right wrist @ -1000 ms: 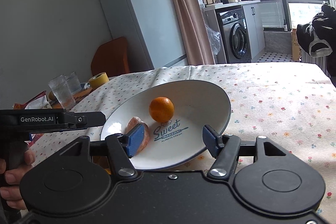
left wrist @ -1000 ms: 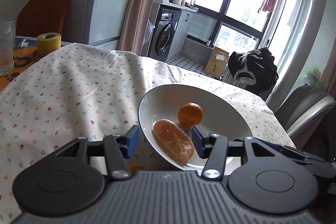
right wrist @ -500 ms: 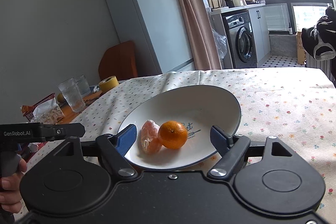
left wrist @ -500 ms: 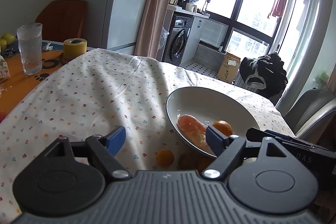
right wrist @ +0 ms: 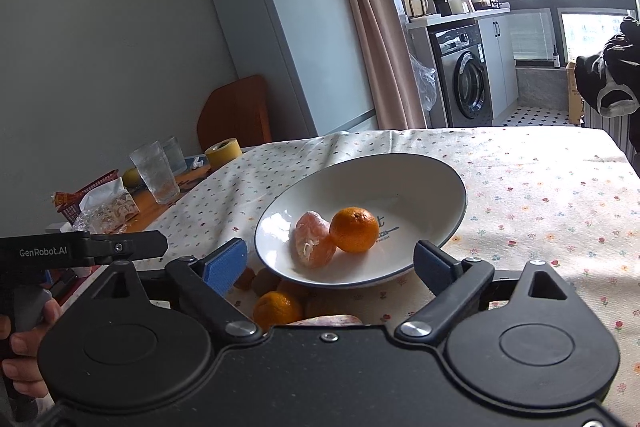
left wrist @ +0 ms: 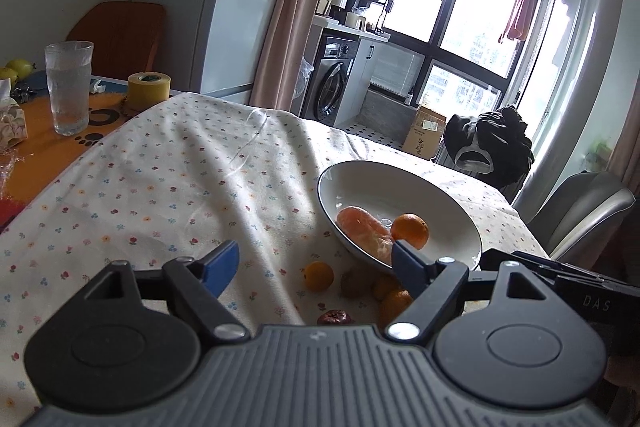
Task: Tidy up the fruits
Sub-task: 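Open both tools to release the fruits in the bowl and withdraw, then grasp the long pink pomelo segment with the right tool while the left tool grasps the dark red lychee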
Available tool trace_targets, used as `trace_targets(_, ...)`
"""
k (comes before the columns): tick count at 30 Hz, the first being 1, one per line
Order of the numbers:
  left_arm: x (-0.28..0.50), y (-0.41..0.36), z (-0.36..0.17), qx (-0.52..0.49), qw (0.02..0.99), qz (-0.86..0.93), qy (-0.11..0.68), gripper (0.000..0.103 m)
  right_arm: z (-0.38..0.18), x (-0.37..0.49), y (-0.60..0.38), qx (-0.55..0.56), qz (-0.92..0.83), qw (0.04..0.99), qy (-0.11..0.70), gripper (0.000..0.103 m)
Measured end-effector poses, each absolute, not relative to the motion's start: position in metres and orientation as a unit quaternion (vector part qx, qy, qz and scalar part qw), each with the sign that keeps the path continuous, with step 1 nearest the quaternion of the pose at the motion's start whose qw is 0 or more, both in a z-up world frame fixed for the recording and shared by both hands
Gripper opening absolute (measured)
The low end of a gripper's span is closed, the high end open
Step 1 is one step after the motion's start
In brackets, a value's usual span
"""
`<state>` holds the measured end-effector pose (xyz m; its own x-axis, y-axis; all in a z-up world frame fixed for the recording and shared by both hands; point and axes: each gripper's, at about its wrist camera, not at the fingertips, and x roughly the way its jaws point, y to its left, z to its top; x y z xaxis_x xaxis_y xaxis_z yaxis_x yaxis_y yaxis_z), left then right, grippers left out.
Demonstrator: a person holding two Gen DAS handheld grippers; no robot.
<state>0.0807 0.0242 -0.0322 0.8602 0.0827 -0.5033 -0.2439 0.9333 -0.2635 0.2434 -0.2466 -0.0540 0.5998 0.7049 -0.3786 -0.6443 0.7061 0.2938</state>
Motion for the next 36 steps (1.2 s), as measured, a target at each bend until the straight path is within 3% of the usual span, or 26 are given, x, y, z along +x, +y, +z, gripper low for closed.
trace_targets(11, 0.065, 0.030, -0.036, -0.167, 0.951, 0.077, 0.250, 0.075, -0.052, 0.222, -0.247, 0.050, 0.378, 0.892, 0.242, 0.103)
trace_targets(27, 0.067, 0.026, -0.053, -0.180, 0.946, 0.046, 0.267, 0.041, -0.063, 0.210, -0.227, 0.009, 0.389, 0.881, 0.269, 0.103)
trace_targets(36, 0.072, 0.030, -0.063, -0.187, 0.941, 0.049, 0.278, 0.040, -0.078, 0.212, -0.208, -0.040, 0.398, 0.874, 0.276, 0.103)
